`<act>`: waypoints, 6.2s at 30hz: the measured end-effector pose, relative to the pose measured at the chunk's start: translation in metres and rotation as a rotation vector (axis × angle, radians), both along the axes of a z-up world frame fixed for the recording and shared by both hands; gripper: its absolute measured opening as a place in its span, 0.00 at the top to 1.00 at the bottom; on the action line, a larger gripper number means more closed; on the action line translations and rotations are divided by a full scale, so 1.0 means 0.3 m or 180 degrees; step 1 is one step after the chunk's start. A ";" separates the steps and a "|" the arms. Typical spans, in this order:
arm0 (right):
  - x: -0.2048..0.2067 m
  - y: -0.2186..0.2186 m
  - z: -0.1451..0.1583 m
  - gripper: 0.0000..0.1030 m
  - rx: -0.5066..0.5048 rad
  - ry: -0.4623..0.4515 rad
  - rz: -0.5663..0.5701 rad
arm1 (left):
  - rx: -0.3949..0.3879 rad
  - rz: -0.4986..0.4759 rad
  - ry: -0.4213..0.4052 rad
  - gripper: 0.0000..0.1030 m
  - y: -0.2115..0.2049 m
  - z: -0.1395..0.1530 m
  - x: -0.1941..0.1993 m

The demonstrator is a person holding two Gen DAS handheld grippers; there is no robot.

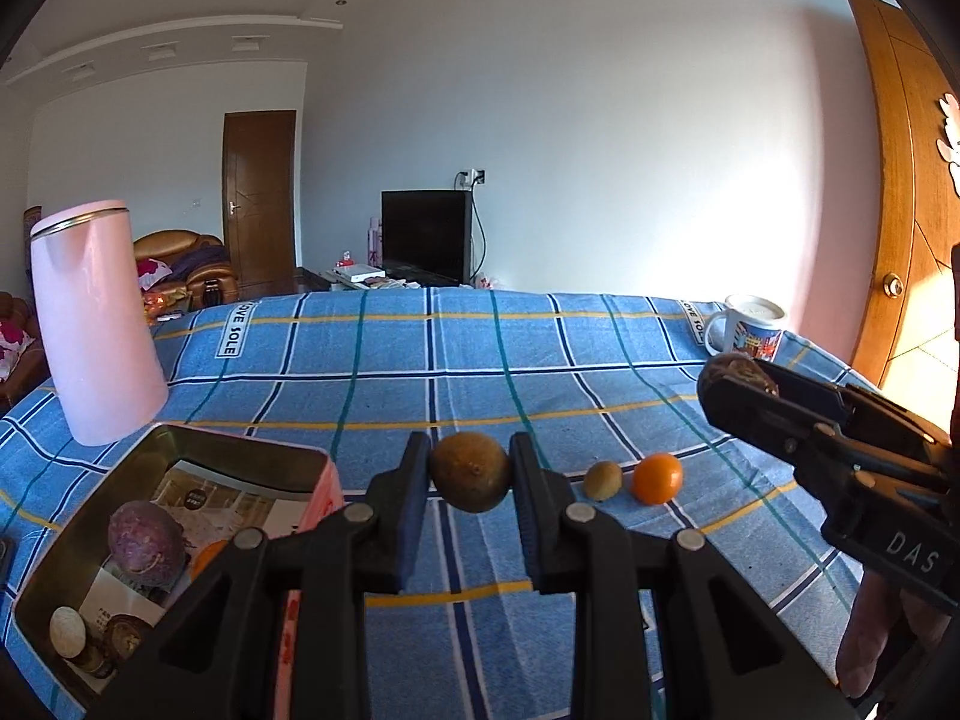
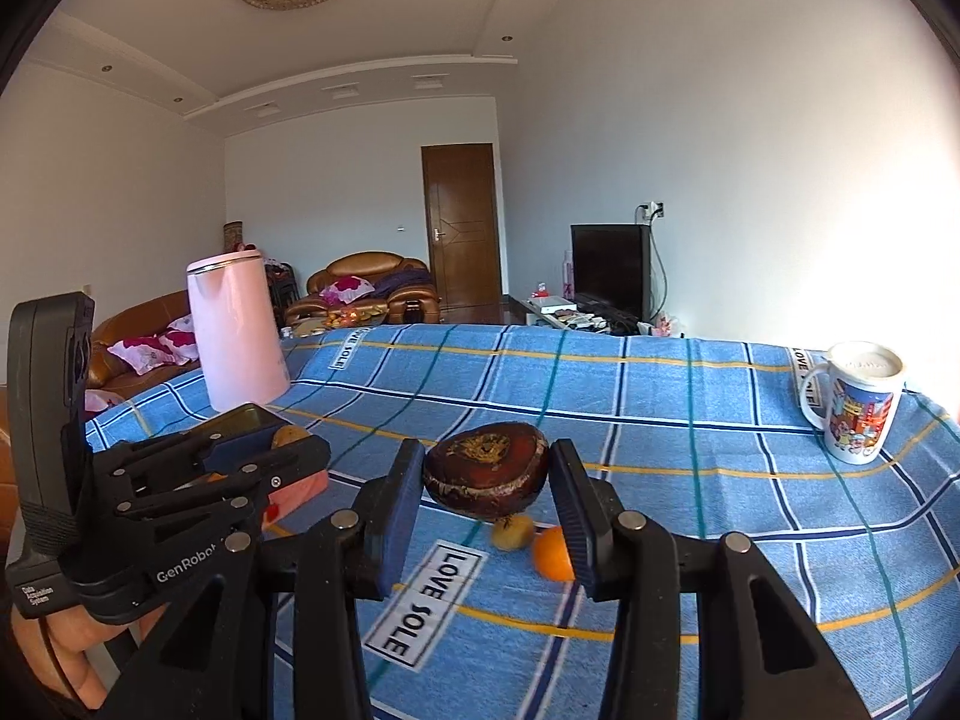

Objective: Organize fruits
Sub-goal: 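Lift the mangosteen and kiwi and carry both toward the pink tin, then lower both fruits into the tin and open both tools, then grasp a loose orange with the right tool while the left tool grasps another kiwi, then carry the orange and kiwi together toward the pink tin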

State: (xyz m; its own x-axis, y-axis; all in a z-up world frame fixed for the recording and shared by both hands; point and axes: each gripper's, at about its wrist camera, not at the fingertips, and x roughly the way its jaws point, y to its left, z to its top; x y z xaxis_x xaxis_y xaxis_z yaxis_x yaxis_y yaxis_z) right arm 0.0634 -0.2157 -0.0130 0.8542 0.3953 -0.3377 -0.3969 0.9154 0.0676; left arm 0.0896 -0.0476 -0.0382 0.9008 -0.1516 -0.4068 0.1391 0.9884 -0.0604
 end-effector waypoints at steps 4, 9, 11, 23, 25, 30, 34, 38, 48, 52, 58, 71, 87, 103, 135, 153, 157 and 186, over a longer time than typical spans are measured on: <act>0.007 0.112 0.023 0.56 0.0014 0.0059 0.0284 | -0.0020 0.0123 0.0049 0.73 0.101 0.019 -0.026; 0.011 0.256 0.031 0.56 0.0018 0.0176 0.0627 | -0.0111 0.0338 0.0114 0.73 0.257 0.028 -0.058; 0.012 0.314 0.024 0.56 -0.0009 0.0226 0.0752 | -0.0147 0.0436 0.0138 0.73 0.317 0.025 -0.069; 0.043 0.642 -0.077 0.56 -0.0348 0.0554 0.1297 | -0.0343 0.0859 0.0376 0.73 0.567 -0.043 -0.078; 0.045 0.684 -0.092 0.56 -0.0440 0.0592 0.1350 | -0.0347 0.0845 0.0421 0.73 0.573 -0.054 -0.074; 0.089 0.747 -0.135 0.56 -0.0636 0.0804 0.1355 | -0.0432 0.0866 0.0513 0.73 0.604 -0.073 -0.067; 0.116 0.766 -0.158 0.56 -0.0672 0.0967 0.1436 | -0.0425 0.0929 0.0501 0.71 0.606 -0.070 -0.072; 0.096 0.731 -0.140 0.40 -0.0551 0.0947 0.1462 | -0.0443 0.0907 0.0429 0.47 0.586 -0.051 -0.090; 0.113 0.308 -0.059 0.36 -0.0547 0.0624 0.0651 | -0.0199 0.0495 0.0224 0.23 0.357 0.049 -0.095; 0.194 0.094 -0.081 0.36 -0.0676 0.0749 -0.0035 | -0.0048 0.0236 0.0234 0.20 0.223 0.069 -0.054; 0.287 -0.039 -0.153 0.36 -0.0590 0.1195 -0.0204 | 0.0123 -0.0041 0.0384 0.17 0.058 0.056 0.042; 0.331 -0.068 -0.220 0.60 -0.0385 0.1537 -0.0042 | 0.0250 -0.0186 0.0748 0.17 -0.096 -0.024 0.167; 0.262 -0.230 -0.149 0.60 -0.0119 0.1111 -0.0553 | 0.0425 -0.0559 0.1256 0.42 -0.337 -0.149 0.329; 0.198 -0.202 -0.109 0.59 -0.0196 0.0753 -0.0476 | 0.0339 -0.0656 0.1228 0.72 -0.350 -0.142 0.338; 0.121 -0.222 -0.067 0.60 -0.0031 0.0307 -0.0431 | 0.0097 -0.0390 0.0503 0.72 -0.275 -0.056 0.249; 0.065 -0.210 -0.047 0.60 -0.0089 -0.0020 -0.0451 | 0.0234 -0.0246 0.0078 0.72 -0.274 -0.019 0.162; 0.052 -0.200 -0.043 0.60 -0.0120 -0.0090 -0.0454 | 0.0242 -0.0232 0.0002 0.72 -0.264 -0.013 0.140; -0.044 -0.034 -0.035 0.59 -0.0197 -0.0150 -0.0152 | 0.0151 -0.0088 -0.0084 0.72 -0.103 0.007 0.028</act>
